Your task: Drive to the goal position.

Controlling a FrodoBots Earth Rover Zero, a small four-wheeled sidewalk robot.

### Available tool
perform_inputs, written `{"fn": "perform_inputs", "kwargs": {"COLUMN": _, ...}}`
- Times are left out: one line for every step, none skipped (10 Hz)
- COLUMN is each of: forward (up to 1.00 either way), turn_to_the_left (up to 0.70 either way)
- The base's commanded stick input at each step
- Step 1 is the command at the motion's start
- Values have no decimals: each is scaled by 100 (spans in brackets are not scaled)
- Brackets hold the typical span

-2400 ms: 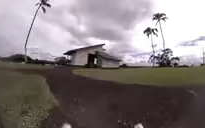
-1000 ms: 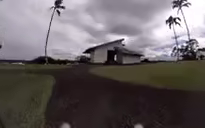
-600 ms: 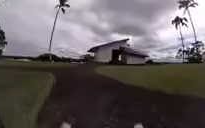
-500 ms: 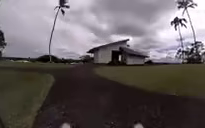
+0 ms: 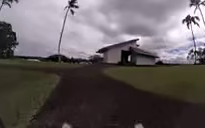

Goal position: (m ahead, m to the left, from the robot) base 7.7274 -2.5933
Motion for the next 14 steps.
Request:
{"fn": "perform_inputs", "kwargs": {"forward": 70, "turn_to_the_left": 35}}
{"fn": "perform_inputs", "kwargs": {"forward": 70, "turn_to_the_left": 35}}
{"fn": "perform_inputs", "kwargs": {"forward": 70, "turn_to_the_left": 35}}
{"fn": "perform_inputs", "kwargs": {"forward": 70, "turn_to_the_left": 35}}
{"fn": "perform_inputs", "kwargs": {"forward": 70, "turn_to_the_left": 35}}
{"fn": "perform_inputs", "kwargs": {"forward": 70, "turn_to_the_left": 12}}
{"fn": "perform_inputs", "kwargs": {"forward": 70, "turn_to_the_left": 2}}
{"fn": "perform_inputs", "kwargs": {"forward": 70, "turn_to_the_left": 0}}
{"fn": "perform_inputs", "kwargs": {"forward": 70, "turn_to_the_left": 0}}
{"fn": "perform_inputs", "kwargs": {"forward": 70, "turn_to_the_left": 0}}
{"fn": "perform_inputs", "kwargs": {"forward": 70, "turn_to_the_left": 0}}
{"fn": "perform_inputs", "kwargs": {"forward": 70, "turn_to_the_left": 0}}
{"fn": "perform_inputs", "kwargs": {"forward": 70, "turn_to_the_left": 2}}
{"fn": "perform_inputs", "kwargs": {"forward": 70, "turn_to_the_left": 7}}
